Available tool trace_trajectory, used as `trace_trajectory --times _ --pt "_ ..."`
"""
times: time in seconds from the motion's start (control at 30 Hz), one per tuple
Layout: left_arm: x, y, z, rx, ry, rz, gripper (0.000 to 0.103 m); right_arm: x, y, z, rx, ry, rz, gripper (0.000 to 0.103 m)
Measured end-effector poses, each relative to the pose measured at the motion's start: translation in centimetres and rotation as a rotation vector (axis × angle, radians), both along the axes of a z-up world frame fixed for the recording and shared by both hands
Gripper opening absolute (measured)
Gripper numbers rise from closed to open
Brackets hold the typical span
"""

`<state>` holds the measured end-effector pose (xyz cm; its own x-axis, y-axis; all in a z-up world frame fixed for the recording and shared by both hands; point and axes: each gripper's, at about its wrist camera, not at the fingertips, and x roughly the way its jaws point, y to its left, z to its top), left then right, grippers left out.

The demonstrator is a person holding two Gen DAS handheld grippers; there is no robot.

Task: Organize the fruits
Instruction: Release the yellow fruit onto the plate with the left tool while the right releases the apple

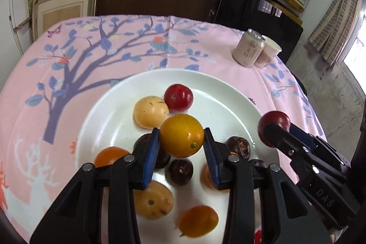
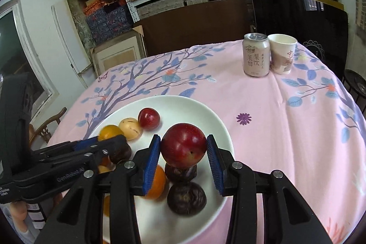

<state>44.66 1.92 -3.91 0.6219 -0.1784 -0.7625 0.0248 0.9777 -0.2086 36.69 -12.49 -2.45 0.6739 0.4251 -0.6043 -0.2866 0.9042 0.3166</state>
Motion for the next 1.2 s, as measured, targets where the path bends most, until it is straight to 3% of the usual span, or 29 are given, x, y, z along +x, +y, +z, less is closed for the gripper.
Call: trace_trajectory --times 0.03,0.07,0.1,0.2,0.27,0.47,0.63,0.73,0.83,1.0,1.2 --pt "0.1 0.0 -0.1 0.0 -0.006 -0.005 0.052 0.1 0.0 -0.2 0.014 -0.007 0.002 0.047" --pt "0.0 -0.1 -0.2 0.005 -0.017 -0.005 0.064 -0.1 -0.1 -0.1 0.03 -0.013 0.005 0.064" --pt "-0.3 -0.1 -0.1 0.014 -0.033 -0.008 0.067 -0.5 -0.3 0.0 0.047 -0.028 -0.002 0.073" --pt "-0.9 0.2 0.5 0.024 -0.053 -0.012 0.07 -1.6 -0.7 0.9 0.036 -0.074 -0.019 0.073" --pt "-1.6 0.9 1.5 -0.01 -0.066 0.002 0.07 -2.8 -1.1 1.8 0.031 -0.119 -0.026 0.073" --pt "-7.5 3.7 3.5 -0.04 -0.144 0.074 0.088 -8.8 -3.6 2.9 0.032 -0.261 -0.116 0.095" --pt "-15.1 6.5 1.7 0.006 -0.166 0.167 0.089 -13.7 -5.9 1.6 0.055 -0.261 -0.18 0.096" --pt "-18.7 8.5 -0.6 -0.021 -0.13 0.225 0.089 -15.9 -7.1 0.2 0.106 -0.218 -0.192 0.1" --pt "-20.7 9.2 -2.4 0.007 -0.077 0.261 0.089 -16.9 -7.3 -0.4 0.115 -0.197 -0.197 0.1" --pt "-22.0 7.9 -2.3 0.093 -0.114 0.237 0.089 -16.9 -7.4 -1.2 0.112 -0.164 -0.216 0.1" --pt "-22.2 5.1 -2.5 0.191 -0.122 0.134 0.089 -16.3 -7.7 -1.9 0.122 -0.131 -0.23 0.1"
